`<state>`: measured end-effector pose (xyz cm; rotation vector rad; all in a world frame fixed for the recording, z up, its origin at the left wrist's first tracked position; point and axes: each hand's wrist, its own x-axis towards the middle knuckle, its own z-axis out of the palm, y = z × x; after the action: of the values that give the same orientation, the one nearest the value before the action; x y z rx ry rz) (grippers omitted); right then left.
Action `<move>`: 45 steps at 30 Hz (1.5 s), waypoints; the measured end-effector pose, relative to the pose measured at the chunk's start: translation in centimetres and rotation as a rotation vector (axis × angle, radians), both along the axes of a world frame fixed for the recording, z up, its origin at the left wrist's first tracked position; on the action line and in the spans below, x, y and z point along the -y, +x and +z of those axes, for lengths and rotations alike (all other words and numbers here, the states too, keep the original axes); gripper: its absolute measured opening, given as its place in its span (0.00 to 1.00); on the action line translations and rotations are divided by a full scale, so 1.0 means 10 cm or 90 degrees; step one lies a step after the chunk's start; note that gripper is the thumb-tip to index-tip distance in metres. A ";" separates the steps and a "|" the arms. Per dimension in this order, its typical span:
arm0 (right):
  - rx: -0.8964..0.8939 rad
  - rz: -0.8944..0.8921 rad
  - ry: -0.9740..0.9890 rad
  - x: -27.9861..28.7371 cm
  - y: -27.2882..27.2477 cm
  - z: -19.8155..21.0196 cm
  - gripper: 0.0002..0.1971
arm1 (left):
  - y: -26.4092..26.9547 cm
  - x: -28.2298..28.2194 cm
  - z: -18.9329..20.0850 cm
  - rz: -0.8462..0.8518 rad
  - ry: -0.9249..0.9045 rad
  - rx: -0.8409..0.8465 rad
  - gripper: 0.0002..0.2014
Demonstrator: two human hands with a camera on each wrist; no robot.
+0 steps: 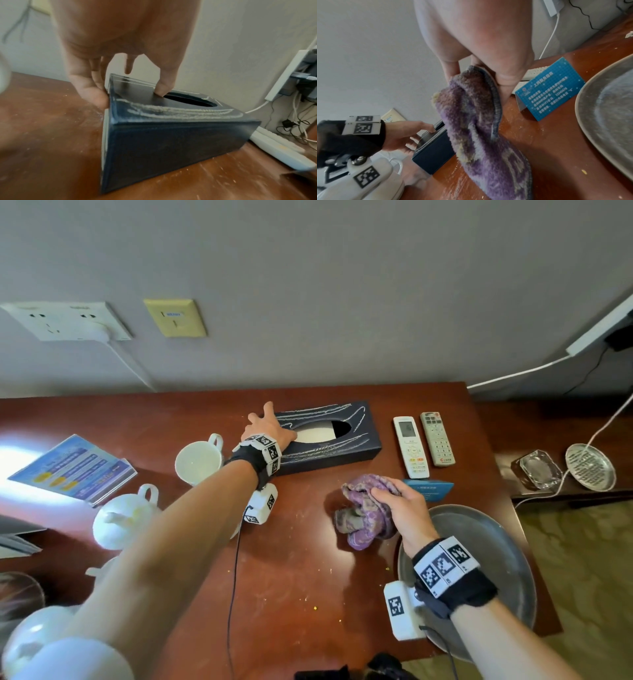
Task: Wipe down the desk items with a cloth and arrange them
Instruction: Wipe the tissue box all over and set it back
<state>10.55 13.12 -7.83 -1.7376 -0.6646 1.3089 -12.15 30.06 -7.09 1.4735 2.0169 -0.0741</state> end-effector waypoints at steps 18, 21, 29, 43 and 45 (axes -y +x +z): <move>-0.022 -0.057 -0.011 0.62 0.05 0.16 0.10 | 0.06 0.76 -0.04 -0.042 -0.013 -0.093 0.34; -0.014 -0.057 -0.003 0.77 0.05 0.18 0.10 | 0.06 0.97 -0.04 -0.042 -0.020 -0.083 0.39; 0.002 -0.068 0.003 1.09 -0.04 0.23 0.13 | 0.02 1.51 -0.06 -0.091 -0.023 -0.094 0.47; 0.080 -0.058 0.073 1.41 -0.06 0.34 0.11 | -0.22 2.40 -0.11 -0.083 -0.014 -0.082 0.46; 0.108 -0.037 0.084 1.37 -0.04 0.33 0.10 | -0.25 2.51 -0.11 -0.080 -0.007 -0.082 0.47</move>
<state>10.11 -0.61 -4.53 -1.7587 -0.7717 1.0626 -14.60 5.01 -8.19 1.6251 2.0181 -0.2379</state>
